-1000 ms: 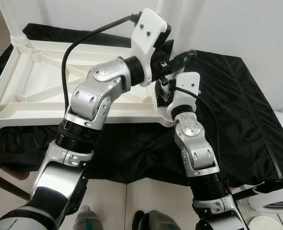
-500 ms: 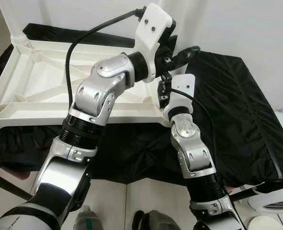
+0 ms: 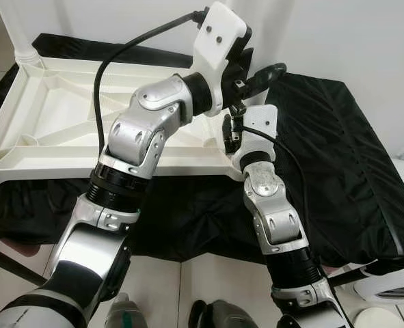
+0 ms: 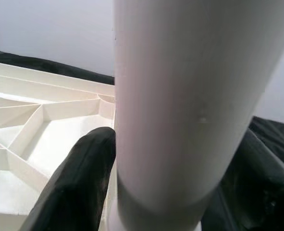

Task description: Building children table

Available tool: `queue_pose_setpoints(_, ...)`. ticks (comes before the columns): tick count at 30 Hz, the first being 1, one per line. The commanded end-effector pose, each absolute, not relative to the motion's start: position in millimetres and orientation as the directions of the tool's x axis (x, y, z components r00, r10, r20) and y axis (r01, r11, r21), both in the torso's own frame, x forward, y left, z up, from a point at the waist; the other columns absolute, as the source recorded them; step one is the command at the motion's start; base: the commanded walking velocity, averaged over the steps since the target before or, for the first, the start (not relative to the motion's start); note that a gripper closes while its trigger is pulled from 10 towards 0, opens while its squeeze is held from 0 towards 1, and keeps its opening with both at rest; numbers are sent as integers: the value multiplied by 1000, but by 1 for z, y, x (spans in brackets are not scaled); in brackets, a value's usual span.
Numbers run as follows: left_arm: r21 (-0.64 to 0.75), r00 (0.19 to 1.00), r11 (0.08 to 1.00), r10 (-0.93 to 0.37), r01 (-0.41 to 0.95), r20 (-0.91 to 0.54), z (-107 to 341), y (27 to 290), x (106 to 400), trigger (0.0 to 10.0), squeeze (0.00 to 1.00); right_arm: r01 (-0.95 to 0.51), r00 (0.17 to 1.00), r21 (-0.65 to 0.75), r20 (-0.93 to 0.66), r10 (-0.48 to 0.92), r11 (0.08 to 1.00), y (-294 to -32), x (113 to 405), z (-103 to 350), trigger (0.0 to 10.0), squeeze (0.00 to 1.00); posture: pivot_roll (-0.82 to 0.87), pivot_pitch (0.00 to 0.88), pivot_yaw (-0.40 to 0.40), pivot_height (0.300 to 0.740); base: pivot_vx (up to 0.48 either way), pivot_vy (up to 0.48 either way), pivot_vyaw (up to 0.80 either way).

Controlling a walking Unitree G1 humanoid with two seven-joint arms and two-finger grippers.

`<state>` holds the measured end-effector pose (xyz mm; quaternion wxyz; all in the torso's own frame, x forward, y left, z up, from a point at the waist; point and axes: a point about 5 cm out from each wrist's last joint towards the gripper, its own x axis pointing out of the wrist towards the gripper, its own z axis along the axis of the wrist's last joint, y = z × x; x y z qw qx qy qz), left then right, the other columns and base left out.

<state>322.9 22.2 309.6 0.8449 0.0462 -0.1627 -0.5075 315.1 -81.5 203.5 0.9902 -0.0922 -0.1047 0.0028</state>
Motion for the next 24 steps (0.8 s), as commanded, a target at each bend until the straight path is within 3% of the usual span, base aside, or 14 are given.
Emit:
queue_pose_setpoints(1,257,456,514,-853,818,254,317,21,324,10000,0,30,974,-198,228,16,980,-83,315,206,10000,20,99,26,-138,740,0,0,0)
queue_pose_setpoints(12,259,453,511,-855,820,254,317,21,325,10000,0,57,962,-218,271,4,974,-85,316,212,10000,0,100,23,-138,740,0,0,0)
queue_pose_setpoints(16,261,453,512,-854,818,255,317,21,325,10000,0,62,963,-215,271,-2,975,-86,316,211,9569,0,100,21,-137,740,0,0,0)
queue_pose_setpoints(17,262,452,512,-854,818,256,318,21,325,10000,0,65,962,-214,273,-4,975,-86,317,211,2588,0,99,19,-136,740,0,0,0)
queue_pose_setpoints(18,262,451,511,-855,819,258,318,21,325,10000,0,65,962,-210,272,-6,976,-86,317,211,0,0,98,19,-136,740,0,0,0)
queue_pose_setpoints(24,262,447,508,-856,820,260,319,20,325,10000,0,65,966,-178,256,-17,982,-87,318,209,0,0,98,16,-132,740,0,0,0)
